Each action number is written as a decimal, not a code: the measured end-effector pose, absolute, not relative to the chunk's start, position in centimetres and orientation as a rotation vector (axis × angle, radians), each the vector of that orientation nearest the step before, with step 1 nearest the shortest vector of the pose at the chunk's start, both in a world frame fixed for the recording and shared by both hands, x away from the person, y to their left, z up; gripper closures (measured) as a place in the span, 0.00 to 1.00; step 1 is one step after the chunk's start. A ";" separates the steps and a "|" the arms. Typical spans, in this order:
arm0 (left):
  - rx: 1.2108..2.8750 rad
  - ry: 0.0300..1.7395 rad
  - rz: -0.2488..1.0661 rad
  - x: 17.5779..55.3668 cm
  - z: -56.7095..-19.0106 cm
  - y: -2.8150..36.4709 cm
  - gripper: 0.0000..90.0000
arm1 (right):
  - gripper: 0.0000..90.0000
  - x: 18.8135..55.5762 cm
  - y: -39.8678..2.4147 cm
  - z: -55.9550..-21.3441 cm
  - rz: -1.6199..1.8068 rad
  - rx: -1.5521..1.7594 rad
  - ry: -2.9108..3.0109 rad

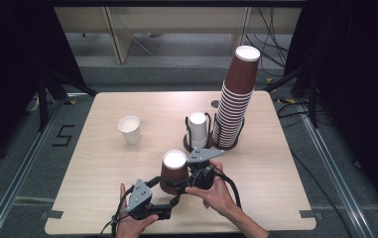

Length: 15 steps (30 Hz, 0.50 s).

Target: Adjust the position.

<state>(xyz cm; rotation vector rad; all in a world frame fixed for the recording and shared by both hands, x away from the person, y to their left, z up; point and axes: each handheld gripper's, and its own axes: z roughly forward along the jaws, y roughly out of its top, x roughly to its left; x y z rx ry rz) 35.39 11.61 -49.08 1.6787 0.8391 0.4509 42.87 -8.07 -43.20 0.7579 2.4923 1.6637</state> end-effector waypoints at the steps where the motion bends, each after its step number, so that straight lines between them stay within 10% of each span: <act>1: 1.682 0.845 0.452 35.4 -49.1 11.5 0.09 | 0.20 42.8 -7.9 -43.3 1.678 0.758 2.489; 15: 1.655 0.865 0.471 35.8 -49.3 10.8 0.01 | 0.20 42.2 -7.2 -43.3 1.707 0.738 2.516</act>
